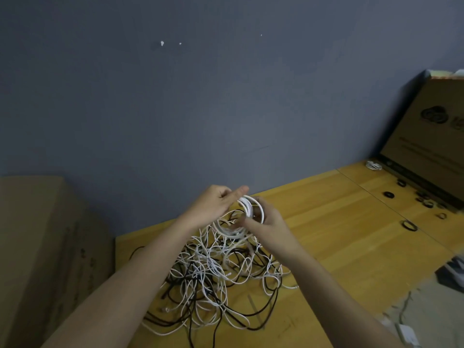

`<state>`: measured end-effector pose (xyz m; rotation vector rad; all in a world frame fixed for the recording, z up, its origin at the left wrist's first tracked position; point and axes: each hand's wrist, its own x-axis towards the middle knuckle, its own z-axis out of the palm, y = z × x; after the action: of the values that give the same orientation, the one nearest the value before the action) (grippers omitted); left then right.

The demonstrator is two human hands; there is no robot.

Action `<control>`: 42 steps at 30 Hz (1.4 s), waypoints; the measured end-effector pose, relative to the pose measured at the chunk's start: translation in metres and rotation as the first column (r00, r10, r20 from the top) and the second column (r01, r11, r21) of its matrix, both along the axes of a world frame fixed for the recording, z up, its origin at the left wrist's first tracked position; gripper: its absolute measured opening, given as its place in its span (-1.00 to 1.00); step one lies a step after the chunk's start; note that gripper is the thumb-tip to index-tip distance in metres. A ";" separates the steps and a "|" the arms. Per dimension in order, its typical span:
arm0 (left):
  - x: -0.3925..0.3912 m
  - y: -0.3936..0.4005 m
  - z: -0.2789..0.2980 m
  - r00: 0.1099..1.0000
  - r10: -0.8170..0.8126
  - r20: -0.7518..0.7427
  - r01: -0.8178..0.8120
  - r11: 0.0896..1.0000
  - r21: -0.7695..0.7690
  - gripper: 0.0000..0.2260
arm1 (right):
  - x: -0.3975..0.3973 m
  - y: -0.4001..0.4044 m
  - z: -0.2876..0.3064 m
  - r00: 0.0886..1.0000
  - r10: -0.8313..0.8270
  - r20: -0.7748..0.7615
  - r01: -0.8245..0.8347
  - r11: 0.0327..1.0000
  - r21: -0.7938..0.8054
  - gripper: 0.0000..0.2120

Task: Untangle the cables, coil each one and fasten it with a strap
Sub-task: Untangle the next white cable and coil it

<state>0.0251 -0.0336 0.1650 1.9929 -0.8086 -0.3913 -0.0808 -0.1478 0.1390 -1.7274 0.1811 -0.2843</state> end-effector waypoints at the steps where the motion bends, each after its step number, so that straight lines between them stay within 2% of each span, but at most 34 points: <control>1: 0.000 0.000 0.000 0.999 0.021 0.031 -0.022 1.000 0.011 -0.45 | 0.001 -0.001 -0.002 0.999 -0.039 0.023 0.039 0.999 0.000 -0.78; 4: 0.000 0.000 0.004 0.997 0.070 0.024 -0.069 0.998 -0.009 -0.50 | 0.002 -0.010 -0.004 0.998 -0.039 0.059 0.035 0.998 0.055 -0.79; 7: 0.002 0.003 0.003 0.984 -0.049 -0.174 0.032 0.995 -0.098 -0.56 | 0.002 -0.014 -0.009 0.999 -0.022 0.050 0.013 0.985 0.171 -0.82; 10: -0.006 0.004 -0.004 0.890 -0.243 -0.387 0.169 0.961 -0.217 -0.64 | 0.004 -0.016 -0.016 0.999 -0.044 0.030 0.036 0.972 0.233 -0.80; 12: -0.015 0.004 -0.007 0.800 -0.339 -0.495 0.171 0.920 -0.353 -0.71 | 0.004 -0.013 -0.017 1.000 -0.024 0.017 0.018 0.950 0.311 -0.81; 14: -0.019 0.004 -0.011 0.787 -0.361 -0.500 0.157 0.901 -0.404 -0.72 | 0.004 -0.009 -0.016 1.000 -0.009 0.000 0.008 0.939 0.345 -0.80; 19: -0.022 0.005 -0.020 0.901 -0.207 -0.381 0.072 0.938 -0.340 -0.67 | 0.005 -0.011 -0.017 0.998 0.044 -0.037 -0.026 0.921 0.390 -0.70; 24: -0.022 0.007 -0.010 0.910 -0.154 -0.384 0.023 0.945 -0.326 -0.76 | -0.003 -0.019 -0.014 0.990 0.130 -0.053 -0.116 0.970 0.213 -0.73; 28: -0.018 0.013 -0.013 0.914 -0.109 -0.392 0.010 0.970 -0.245 -0.74 | -0.008 -0.037 -0.011 1.000 0.010 -0.006 -0.011 0.992 -0.124 -0.77; 32: -0.019 0.017 -0.015 0.879 -0.133 -0.457 0.042 0.978 -0.205 -0.68 | -0.008 -0.054 -0.004 0.980 -0.158 0.123 0.163 0.986 -0.031 -0.80; 35: -0.029 0.011 -0.009 0.837 -0.189 -0.513 0.066 0.967 -0.248 -0.61 | 0.003 -0.046 -0.014 0.956 -0.251 0.150 0.268 0.957 -0.111 -0.81; 37: -0.033 0.007 -0.007 0.798 -0.218 -0.561 0.024 0.943 -0.333 -0.61 | 0.007 -0.033 -0.032 0.977 -0.200 0.071 0.208 0.968 -0.138 -0.74; 40: -0.031 0.003 -0.011 0.755 -0.274 -0.595 -0.076 0.866 -0.495 -0.68 | 0.001 -0.015 -0.065 0.995 -0.022 -0.095 0.021 1.000 -0.010 -0.62; 41: -0.029 0.002 -0.014 0.748 -0.282 -0.601 -0.108 0.842 -0.529 -0.71 | -0.002 -0.011 -0.075 0.992 0.016 -0.129 -0.017 1.000 -0.006 -0.61; 42: -0.028 0.001 -0.017 0.738 -0.283 -0.613 -0.145 0.820 -0.553 -0.73 | -0.005 -0.008 -0.085 0.985 0.039 -0.167 -0.052 0.996 -0.076 -0.62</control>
<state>-0.0029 -0.0325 0.1484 1.1077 -0.4437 -0.7669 -0.0858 -0.1562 0.0538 -1.8335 0.2542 -0.1154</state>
